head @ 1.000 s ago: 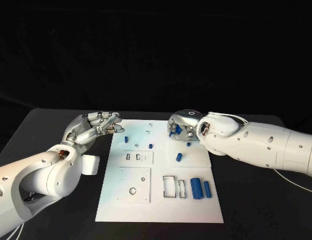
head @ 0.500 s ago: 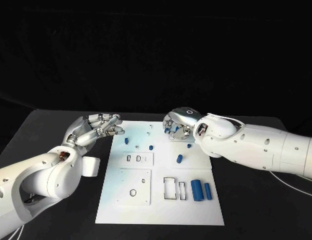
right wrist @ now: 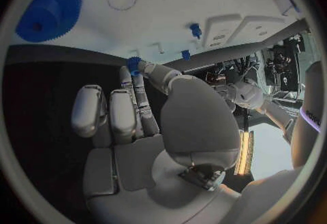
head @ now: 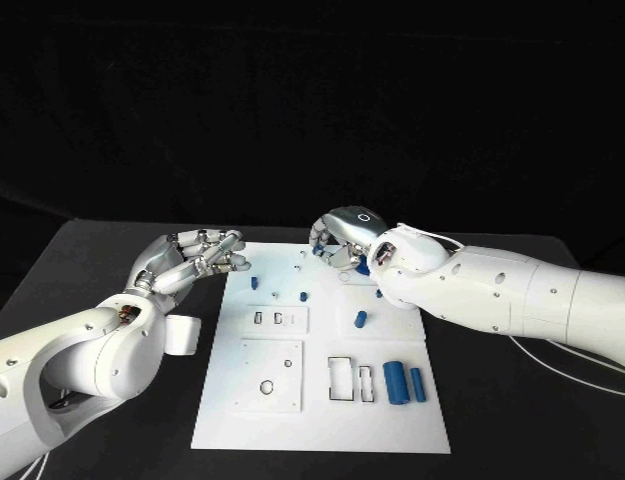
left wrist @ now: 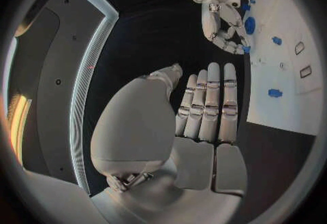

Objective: Assemble the parts on the task board

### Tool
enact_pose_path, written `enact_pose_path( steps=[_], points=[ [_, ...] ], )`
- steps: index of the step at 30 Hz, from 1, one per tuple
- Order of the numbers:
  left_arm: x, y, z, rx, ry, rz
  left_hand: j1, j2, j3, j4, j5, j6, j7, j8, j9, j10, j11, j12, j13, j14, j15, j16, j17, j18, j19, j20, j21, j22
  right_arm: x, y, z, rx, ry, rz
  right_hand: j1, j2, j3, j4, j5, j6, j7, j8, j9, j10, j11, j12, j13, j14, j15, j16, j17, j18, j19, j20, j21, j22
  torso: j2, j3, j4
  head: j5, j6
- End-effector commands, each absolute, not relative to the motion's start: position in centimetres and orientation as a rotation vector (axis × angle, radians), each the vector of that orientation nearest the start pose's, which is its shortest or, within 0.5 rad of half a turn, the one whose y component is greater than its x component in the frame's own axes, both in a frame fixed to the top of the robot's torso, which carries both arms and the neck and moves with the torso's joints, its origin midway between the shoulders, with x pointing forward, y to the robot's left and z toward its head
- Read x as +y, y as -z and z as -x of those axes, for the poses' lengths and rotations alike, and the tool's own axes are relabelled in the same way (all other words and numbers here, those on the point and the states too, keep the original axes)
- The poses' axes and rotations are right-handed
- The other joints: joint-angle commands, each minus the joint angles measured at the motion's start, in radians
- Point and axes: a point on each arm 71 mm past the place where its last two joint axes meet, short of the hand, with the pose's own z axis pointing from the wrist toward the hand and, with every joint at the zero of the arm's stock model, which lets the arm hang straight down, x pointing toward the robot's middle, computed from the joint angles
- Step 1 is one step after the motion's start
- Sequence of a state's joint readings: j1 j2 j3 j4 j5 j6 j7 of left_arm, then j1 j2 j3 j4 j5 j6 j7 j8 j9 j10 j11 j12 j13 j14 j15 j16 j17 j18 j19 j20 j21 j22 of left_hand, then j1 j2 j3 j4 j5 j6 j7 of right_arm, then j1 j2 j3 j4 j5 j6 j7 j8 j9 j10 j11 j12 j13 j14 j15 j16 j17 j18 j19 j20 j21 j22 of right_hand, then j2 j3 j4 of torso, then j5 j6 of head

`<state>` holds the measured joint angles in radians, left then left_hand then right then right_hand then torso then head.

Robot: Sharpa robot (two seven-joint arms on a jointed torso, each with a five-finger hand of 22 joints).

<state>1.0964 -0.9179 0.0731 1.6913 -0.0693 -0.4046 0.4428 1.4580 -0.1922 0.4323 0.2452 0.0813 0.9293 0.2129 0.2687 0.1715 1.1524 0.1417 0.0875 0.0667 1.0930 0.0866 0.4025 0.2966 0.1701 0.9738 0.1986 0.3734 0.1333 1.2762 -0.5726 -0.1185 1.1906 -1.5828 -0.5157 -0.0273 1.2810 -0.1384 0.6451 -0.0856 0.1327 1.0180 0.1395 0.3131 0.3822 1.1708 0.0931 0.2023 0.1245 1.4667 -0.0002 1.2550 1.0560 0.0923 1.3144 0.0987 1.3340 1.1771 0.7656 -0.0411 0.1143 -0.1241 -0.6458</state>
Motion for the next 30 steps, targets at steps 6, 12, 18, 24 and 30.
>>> enact_pose_path(
  steps=[6, 12, 18, 24, 30],
  points=[
    [20.1, 16.4, -45.6, 1.324, 1.619, 1.073, 0.008, -0.002, 0.008, 0.0, -0.005, -0.008, 0.001, -0.007, -0.001, -0.004, 0.005, -0.007, -0.001, -0.006, 0.004, 0.001, 0.003, 0.012, 0.003, 0.0, 0.003, -0.002, -14.2, 17.3, -54.7, 1.38, -0.594, 0.294, 0.008, 0.009, 0.001, 0.004, -0.006, -0.002, 0.002, 0.007, 0.002, 0.027, -0.024, 0.003, 0.022, 0.014, -0.009, 0.008, 0.0, -0.007, 0.003, 0.0, 0.003, 0.001, 0.004, 0.0003, 0.0001, 0.006, 0.001],
    [20.2, 16.4, -45.5, 1.324, 1.619, 1.073, 0.007, -0.003, 0.009, -0.001, -0.006, -0.009, 0.001, -0.008, -0.002, -0.005, 0.006, -0.008, -0.001, -0.007, 0.004, 0.001, 0.003, 0.011, 0.002, 0.0, 0.003, -0.002, -13.6, 17.4, -54.7, 1.38, -0.602, 0.295, 0.005, 0.007, 0.001, 0.004, -0.01, -0.005, 0.002, 0.006, 0.004, 0.024, -0.023, 0.001, 0.023, 0.014, -0.008, 0.009, 0.001, -0.007, 0.004, 0.0, 0.005, 0.003, 0.005, -0.0001, 0.0, 0.007, 0.003],
    [20.1, 16.4, -45.6, 1.325, 1.621, 1.072, 0.007, -0.003, 0.009, -0.001, -0.006, -0.009, 0.001, -0.008, -0.002, -0.005, 0.006, -0.008, -0.001, -0.007, 0.004, 0.001, 0.003, 0.011, 0.002, 0.0, 0.003, -0.002, -13.1, 17.6, -54.9, 1.392, -0.602, 0.297, 0.003, 0.006, 0.0, 0.004, -0.012, -0.007, 0.003, 0.005, 0.006, 0.023, -0.022, 0.0, 0.023, 0.013, -0.008, 0.01, 0.001, -0.008, 0.006, 0.001, 0.007, 0.007, 0.006, -0.0002, -0.0011, 0.008, 0.002],
    [20.0, 16.4, -45.6, 1.325, 1.622, 1.072, 0.006, -0.003, 0.01, -0.001, -0.006, -0.009, 0.002, -0.008, -0.002, -0.005, 0.006, -0.009, -0.001, -0.008, 0.004, 0.001, 0.004, 0.011, 0.002, 0.0, 0.003, -0.002, -12.8, 18.0, -55.1, 1.404, -0.602, 0.297, 0.003, 0.006, 0.0, 0.005, -0.013, -0.008, 0.003, 0.005, 0.006, 0.022, -0.022, 0.0, 0.023, 0.013, -0.008, 0.009, 0.0, -0.008, 0.005, 0.001, 0.007, 0.007, 0.007, 0.0003, 0.0001, 0.008, 0.002],
    [19.9, 16.3, -45.5, 1.327, 1.627, 1.071, 0.006, -0.003, 0.01, -0.001, -0.006, -0.009, 0.002, -0.008, -0.002, -0.005, 0.006, -0.009, -0.001, -0.008, 0.004, 0.001, 0.004, 0.011, 0.002, 0.0, 0.003, -0.002, -12.8, 18.5, -55.4, 1.423, -0.59, 0.298, 0.002, 0.006, 0.0, 0.005, -0.013, -0.009, 0.003, 0.005, 0.007, 0.022, -0.022, 0.0, 0.023, 0.013, -0.007, 0.01, 0.0, -0.008, 0.004, 0.001, 0.006, 0.006, 0.006, -0.0004, 0.0016, 0.008, -0.001]
  ],
)
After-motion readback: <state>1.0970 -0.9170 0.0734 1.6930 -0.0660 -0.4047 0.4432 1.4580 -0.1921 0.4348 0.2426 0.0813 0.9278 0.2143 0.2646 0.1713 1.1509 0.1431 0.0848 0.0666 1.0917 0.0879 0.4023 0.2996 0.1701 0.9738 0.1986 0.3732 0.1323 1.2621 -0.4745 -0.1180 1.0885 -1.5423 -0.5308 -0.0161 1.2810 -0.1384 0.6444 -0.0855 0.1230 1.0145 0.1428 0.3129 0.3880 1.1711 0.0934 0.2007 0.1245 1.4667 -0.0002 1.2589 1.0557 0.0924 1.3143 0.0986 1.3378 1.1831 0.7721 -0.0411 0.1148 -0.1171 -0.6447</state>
